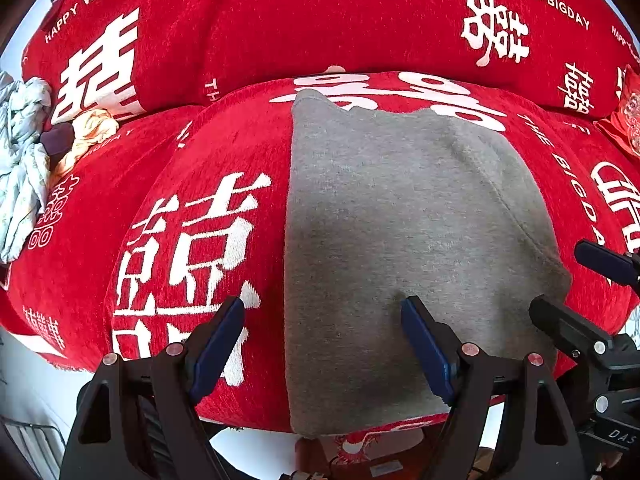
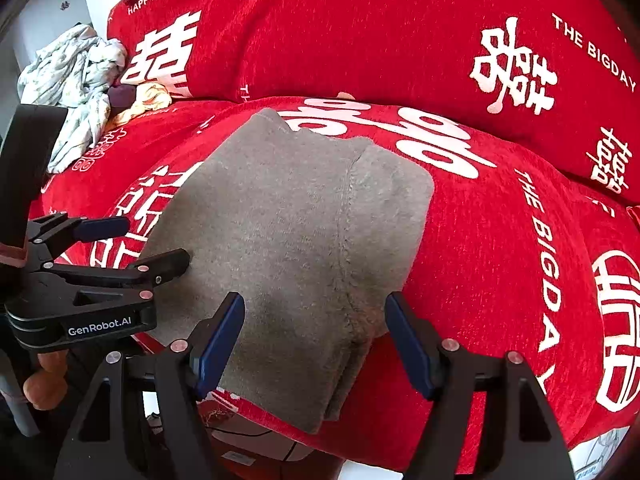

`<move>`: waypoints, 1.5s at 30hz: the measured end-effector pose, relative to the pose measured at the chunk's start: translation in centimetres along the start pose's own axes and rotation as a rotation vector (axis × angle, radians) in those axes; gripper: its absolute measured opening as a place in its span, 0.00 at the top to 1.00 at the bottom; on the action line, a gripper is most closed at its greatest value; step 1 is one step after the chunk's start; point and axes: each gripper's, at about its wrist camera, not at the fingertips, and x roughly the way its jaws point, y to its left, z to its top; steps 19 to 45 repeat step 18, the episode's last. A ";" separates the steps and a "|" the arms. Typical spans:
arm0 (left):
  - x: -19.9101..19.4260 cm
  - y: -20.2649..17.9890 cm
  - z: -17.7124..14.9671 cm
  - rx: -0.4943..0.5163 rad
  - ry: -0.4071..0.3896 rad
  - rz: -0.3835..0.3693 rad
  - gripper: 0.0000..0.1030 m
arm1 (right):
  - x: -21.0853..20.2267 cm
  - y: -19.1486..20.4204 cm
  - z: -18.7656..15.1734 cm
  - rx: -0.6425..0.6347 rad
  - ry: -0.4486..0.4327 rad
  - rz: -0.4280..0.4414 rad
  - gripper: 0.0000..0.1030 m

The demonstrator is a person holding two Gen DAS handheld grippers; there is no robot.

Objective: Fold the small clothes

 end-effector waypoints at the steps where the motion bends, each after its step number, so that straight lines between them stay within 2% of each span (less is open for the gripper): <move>1: 0.0 0.0 0.0 0.001 0.001 0.000 0.21 | 0.0 0.0 0.0 0.000 -0.001 0.000 0.26; 45: -0.2 -0.9 0.0 0.021 0.002 0.008 0.21 | 0.1 -0.8 -0.5 0.017 -0.007 0.018 0.26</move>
